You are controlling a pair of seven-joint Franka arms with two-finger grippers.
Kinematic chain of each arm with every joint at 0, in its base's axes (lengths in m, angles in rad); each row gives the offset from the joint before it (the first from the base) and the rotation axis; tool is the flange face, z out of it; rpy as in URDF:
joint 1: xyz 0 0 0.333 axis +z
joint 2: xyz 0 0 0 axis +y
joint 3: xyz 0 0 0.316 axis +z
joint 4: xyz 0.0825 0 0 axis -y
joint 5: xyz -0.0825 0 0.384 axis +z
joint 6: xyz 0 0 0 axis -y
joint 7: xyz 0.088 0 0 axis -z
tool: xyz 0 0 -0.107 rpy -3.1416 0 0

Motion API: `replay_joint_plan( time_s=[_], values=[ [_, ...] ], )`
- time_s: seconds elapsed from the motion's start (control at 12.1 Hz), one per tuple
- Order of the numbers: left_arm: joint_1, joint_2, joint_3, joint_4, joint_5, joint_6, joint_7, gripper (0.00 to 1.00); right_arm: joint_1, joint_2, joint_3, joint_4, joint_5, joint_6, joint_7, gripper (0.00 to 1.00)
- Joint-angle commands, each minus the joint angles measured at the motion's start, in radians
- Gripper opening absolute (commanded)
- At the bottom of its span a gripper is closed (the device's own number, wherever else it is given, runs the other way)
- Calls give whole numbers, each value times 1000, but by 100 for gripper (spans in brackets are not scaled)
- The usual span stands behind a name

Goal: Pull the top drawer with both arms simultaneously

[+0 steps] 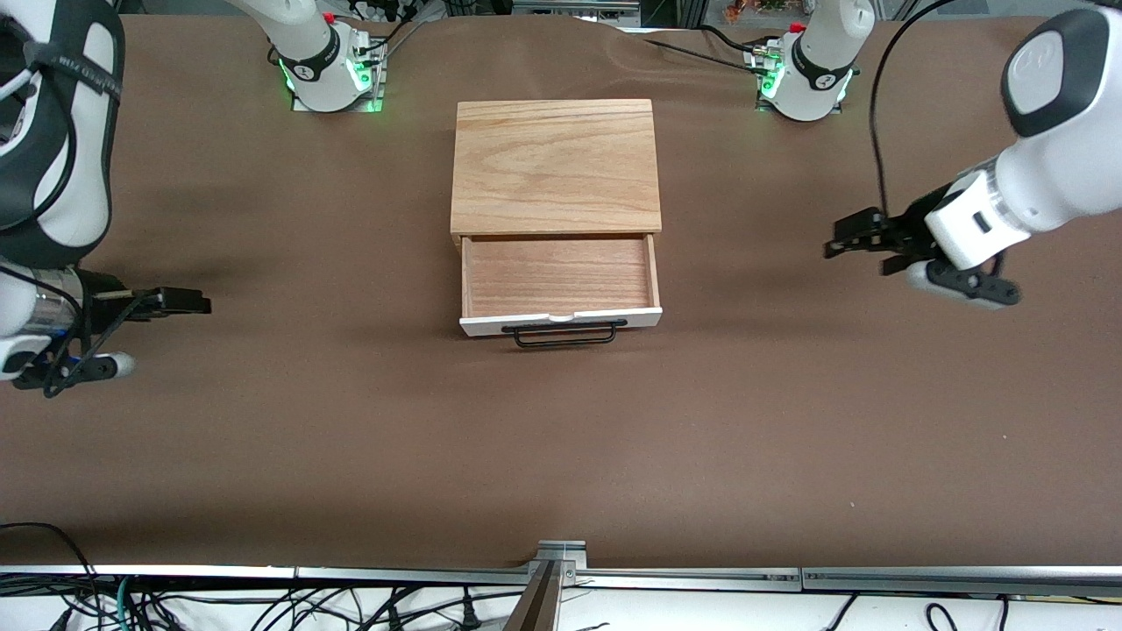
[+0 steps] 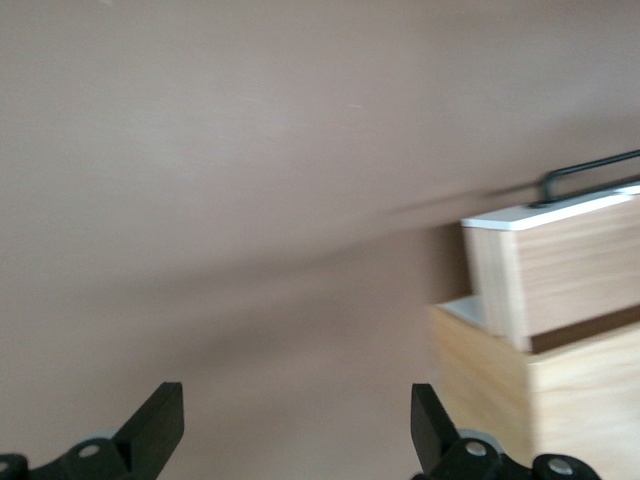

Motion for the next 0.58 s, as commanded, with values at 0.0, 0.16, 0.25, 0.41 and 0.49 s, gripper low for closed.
replay_joint_plan(
  time_s=[0.0,0.16,0.25,0.41,0.49],
  values=[
    [7,-57,2,-17,114,7,4,100,5,-55,-1,18,-68,-18,29,100],
    [21,-91,2,-18,117,1,-11,100,-56,-110,65,25,-92,-14,37,100],
    [35,-108,4,-18,115,-39,-17,100,-120,-143,158,20,-155,0,37,100],
    [40,-140,5,-18,122,-100,-69,100,-214,-263,295,-44,-310,27,31,100],
    [41,-151,5,-18,176,-119,-78,100,-257,-310,327,-72,-275,105,37,100]
  ],
)
